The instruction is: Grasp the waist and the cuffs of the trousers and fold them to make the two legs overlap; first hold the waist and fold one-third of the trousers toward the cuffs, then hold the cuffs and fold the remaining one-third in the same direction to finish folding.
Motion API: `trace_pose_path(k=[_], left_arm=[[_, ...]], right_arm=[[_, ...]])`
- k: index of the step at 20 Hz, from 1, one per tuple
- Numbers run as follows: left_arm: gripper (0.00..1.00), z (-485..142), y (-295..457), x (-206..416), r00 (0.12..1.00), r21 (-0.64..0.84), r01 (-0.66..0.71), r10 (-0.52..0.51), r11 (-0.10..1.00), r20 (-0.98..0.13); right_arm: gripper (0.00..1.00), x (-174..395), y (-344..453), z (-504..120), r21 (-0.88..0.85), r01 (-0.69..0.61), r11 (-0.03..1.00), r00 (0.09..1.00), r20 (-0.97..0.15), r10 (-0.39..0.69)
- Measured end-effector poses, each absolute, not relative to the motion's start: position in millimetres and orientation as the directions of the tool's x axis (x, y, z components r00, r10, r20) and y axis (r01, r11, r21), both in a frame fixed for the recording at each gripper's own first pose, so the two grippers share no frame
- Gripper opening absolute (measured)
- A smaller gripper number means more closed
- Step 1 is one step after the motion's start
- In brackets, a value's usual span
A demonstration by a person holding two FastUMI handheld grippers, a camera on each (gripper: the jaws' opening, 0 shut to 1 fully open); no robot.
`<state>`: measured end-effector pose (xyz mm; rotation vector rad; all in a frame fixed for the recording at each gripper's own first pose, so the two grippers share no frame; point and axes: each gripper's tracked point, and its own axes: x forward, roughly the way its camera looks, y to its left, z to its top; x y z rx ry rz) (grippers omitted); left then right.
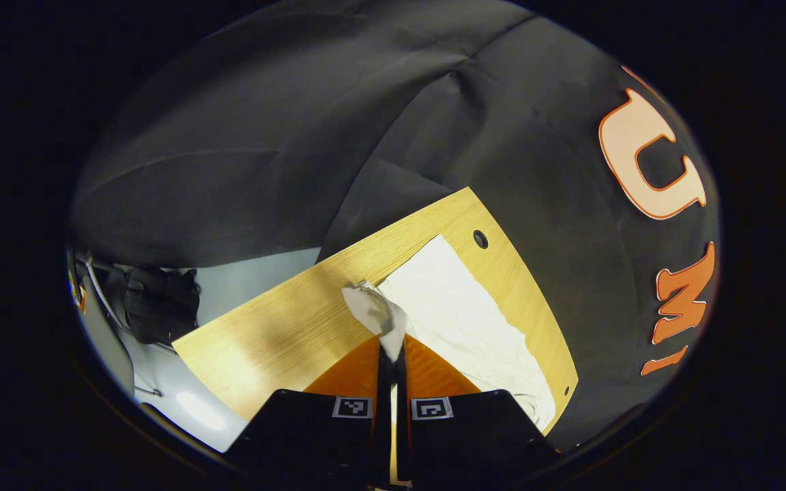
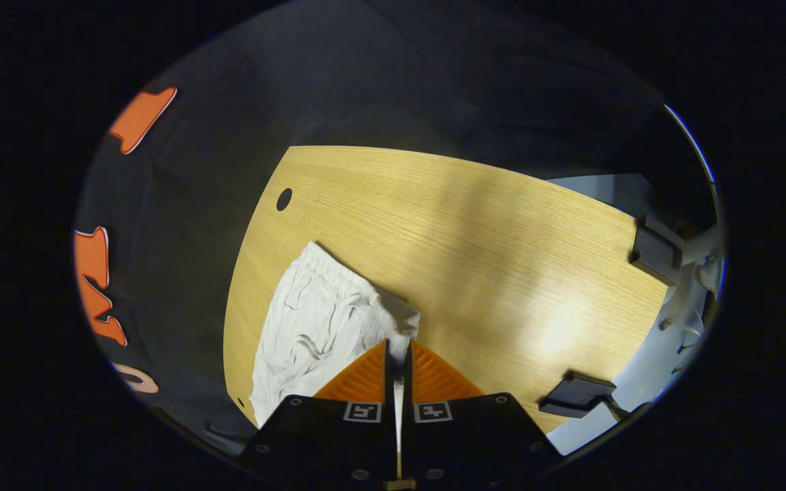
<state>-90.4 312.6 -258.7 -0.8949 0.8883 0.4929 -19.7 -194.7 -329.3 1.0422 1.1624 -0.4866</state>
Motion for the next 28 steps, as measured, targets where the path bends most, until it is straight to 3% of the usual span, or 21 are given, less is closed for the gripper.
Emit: trace_pose_path(k=[7, 13, 28], left_arm=[[0.07, -272, 331, -47, 0.542, -0.439, -0.659, -0.019, 0.610, -0.840], [0.07, -280, 337, -13, 0.526, -0.435, -0.638, -0.053, 0.635, -0.849], [0.07, -344, 336, 78, 0.280, -0.341, -0.516, -0.222, 0.785, -0.934]], right_arm=[[0.03, 9, -195, -315, 0.432, 0.826, 0.362, 0.385, -0.902, 0.196], [0.03, 28, -189, -311, 0.408, 0.842, 0.354, 0.359, -0.912, 0.198], [0.03, 102, -159, -345, 0.333, 0.914, 0.230, 0.253, -0.913, 0.320]])
